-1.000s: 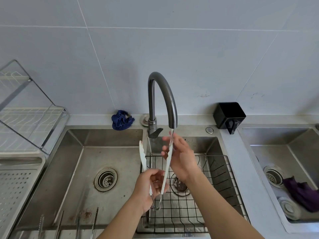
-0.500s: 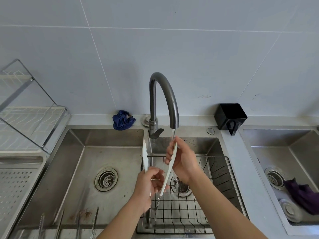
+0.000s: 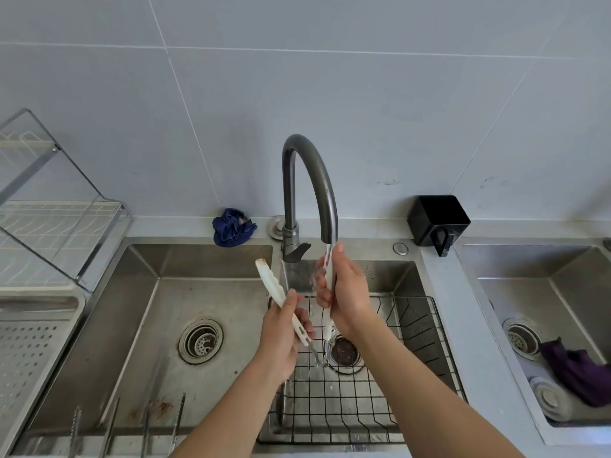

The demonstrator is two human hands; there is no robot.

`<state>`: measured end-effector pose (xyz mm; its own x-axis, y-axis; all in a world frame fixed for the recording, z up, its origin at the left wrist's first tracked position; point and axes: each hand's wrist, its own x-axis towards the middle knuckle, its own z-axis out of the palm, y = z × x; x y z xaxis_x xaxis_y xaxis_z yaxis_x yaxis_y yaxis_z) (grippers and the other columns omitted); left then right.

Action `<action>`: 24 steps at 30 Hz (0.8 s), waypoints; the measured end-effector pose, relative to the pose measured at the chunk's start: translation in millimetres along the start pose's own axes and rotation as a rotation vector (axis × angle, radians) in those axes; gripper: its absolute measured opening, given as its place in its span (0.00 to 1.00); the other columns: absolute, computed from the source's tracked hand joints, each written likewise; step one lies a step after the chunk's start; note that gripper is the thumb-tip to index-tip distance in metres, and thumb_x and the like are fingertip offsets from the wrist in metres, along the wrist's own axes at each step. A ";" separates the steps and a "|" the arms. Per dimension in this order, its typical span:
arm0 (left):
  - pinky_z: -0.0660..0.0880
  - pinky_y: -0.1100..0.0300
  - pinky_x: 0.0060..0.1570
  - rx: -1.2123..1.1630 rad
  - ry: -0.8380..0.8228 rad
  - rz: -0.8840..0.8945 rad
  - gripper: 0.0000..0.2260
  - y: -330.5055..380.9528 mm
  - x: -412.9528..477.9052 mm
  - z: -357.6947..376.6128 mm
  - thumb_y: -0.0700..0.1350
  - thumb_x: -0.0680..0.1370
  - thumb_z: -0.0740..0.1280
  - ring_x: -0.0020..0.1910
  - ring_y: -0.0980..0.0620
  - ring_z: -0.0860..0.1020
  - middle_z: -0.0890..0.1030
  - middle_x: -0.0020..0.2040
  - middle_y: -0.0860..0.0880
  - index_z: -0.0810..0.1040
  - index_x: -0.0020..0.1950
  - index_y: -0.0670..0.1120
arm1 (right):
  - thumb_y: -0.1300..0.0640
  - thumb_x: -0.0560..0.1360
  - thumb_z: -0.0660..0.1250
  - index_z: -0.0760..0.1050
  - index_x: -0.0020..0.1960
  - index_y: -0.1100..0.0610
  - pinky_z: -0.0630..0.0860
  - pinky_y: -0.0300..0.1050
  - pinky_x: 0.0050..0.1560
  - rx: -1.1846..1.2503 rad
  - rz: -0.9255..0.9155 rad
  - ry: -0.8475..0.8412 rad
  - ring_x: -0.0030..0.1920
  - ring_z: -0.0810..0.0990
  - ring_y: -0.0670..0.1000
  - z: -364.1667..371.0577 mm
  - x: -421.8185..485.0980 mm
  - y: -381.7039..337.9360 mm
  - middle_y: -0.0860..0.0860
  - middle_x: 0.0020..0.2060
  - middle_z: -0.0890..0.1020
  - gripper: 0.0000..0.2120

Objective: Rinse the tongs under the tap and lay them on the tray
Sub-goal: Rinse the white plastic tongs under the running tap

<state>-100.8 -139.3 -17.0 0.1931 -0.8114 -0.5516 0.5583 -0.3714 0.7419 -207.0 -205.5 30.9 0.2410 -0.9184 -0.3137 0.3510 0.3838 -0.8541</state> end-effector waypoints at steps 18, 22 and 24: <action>0.71 0.60 0.29 0.381 0.095 0.005 0.19 -5.7 17.6 12.6 0.56 0.84 0.61 0.28 0.50 0.76 0.79 0.31 0.47 0.82 0.48 0.42 | 0.45 0.85 0.57 0.81 0.64 0.61 0.80 0.55 0.55 0.148 0.068 0.025 0.53 0.82 0.59 -46.9 -19.6 29.8 0.62 0.54 0.84 0.23; 0.65 0.64 0.23 0.354 -0.057 -0.150 0.20 2.9 10.5 17.7 0.50 0.84 0.59 0.20 0.51 0.69 0.72 0.24 0.47 0.78 0.39 0.40 | 0.53 0.78 0.70 0.77 0.66 0.54 0.83 0.52 0.54 -0.355 0.044 0.045 0.54 0.85 0.55 -37.9 -8.6 33.4 0.52 0.53 0.87 0.18; 0.63 0.65 0.22 0.349 -0.088 -0.195 0.21 4.5 7.3 17.7 0.49 0.83 0.59 0.19 0.51 0.68 0.70 0.25 0.46 0.74 0.33 0.42 | 0.53 0.75 0.70 0.79 0.63 0.52 0.82 0.44 0.44 -0.431 0.009 0.021 0.47 0.86 0.51 -28.7 -6.7 36.0 0.49 0.47 0.88 0.16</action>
<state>-111.1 -154.9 -10.9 0.0319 -0.7404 -0.6714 0.2677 -0.6408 0.7195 -222.0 -188.3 -9.7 0.2226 -0.9188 -0.3260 -0.0622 0.3204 -0.9453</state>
